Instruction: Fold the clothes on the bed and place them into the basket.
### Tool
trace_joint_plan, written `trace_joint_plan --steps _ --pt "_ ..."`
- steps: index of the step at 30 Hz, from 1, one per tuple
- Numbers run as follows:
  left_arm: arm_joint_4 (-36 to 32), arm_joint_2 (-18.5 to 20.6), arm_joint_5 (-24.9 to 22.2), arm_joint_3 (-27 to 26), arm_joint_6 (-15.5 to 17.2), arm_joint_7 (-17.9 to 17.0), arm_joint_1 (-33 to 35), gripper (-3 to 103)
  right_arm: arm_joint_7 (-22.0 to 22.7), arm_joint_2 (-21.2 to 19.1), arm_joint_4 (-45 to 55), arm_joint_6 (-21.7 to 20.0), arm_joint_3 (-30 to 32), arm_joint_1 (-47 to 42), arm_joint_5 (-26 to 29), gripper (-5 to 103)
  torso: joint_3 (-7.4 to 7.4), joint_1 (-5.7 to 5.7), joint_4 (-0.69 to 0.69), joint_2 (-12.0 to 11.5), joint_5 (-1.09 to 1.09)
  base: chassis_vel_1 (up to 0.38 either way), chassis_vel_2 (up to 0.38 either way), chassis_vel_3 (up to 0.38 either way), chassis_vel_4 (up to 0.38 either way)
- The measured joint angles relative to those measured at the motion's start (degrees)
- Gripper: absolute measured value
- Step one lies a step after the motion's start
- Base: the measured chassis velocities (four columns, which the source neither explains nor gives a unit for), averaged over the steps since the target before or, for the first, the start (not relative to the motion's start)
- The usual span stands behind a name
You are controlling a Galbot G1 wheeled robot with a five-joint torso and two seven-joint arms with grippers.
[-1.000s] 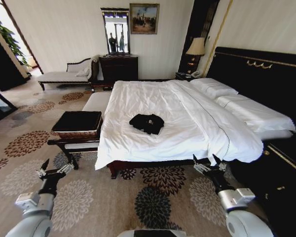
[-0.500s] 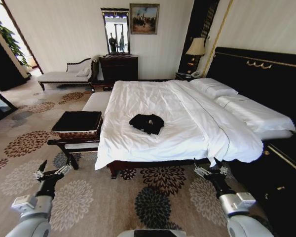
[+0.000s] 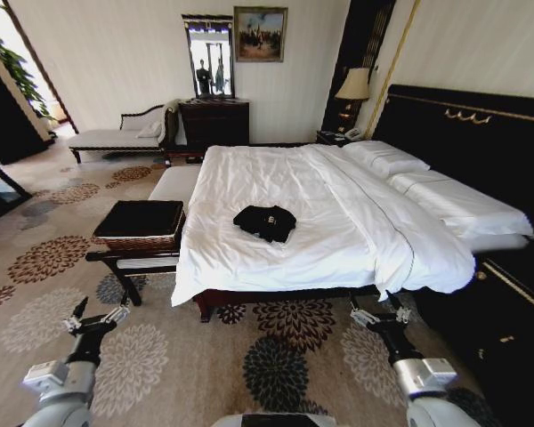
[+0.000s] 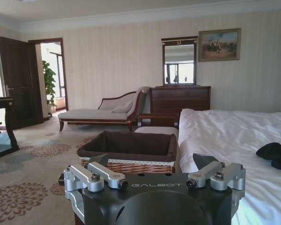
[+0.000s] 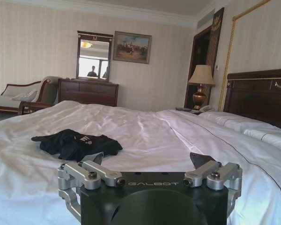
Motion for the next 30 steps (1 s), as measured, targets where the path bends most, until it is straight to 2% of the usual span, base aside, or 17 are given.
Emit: trace_joint_plan --steps 6,30 --pt "-1.05 1.15 0.06 0.61 -2.43 2.73 1.38 100 -0.49 -0.56 0.32 0.30 0.78 0.32 0.29 100 0.00 0.00 0.01 0.00 0.01 -0.021 0.025 0.022 -0.026" --pt "-0.26 0.77 2.58 3.20 -2.82 2.95 1.55 99 -0.43 -0.40 -0.24 0.46 -0.34 0.39 0.37 100 0.00 0.00 -0.01 0.00 0.00 -0.065 0.073 0.074 -0.061"
